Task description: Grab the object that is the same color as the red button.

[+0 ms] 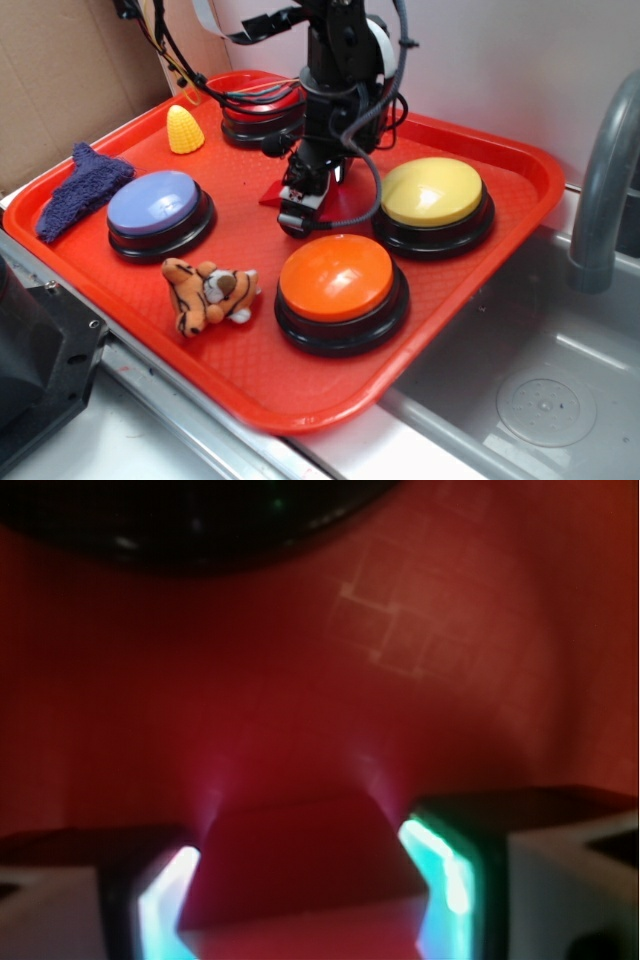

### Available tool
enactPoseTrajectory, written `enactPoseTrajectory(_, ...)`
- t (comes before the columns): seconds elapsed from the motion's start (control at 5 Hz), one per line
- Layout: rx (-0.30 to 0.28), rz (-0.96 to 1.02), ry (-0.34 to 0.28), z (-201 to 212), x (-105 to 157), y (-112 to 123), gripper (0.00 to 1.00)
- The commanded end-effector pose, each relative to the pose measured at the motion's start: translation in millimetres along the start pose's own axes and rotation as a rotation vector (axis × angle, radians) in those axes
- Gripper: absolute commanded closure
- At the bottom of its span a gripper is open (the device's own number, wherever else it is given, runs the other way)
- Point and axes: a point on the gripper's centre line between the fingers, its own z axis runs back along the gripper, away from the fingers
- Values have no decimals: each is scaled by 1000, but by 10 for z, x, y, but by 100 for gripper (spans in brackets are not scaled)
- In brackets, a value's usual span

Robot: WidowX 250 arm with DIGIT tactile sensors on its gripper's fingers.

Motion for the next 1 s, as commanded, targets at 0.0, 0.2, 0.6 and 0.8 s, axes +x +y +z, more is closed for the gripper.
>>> enactPoseTrajectory(0.0, 118, 299, -85, 672, -114, 39, 100)
enactPoseTrajectory(0.2, 179, 561, -147, 1157, -215, -9, 100)
enactPoseTrajectory(0.6, 162, 864, -124, 1571, -426, -198, 100)
enactPoseTrajectory(0.8, 129, 916, -164, 1646, -437, -254, 100)
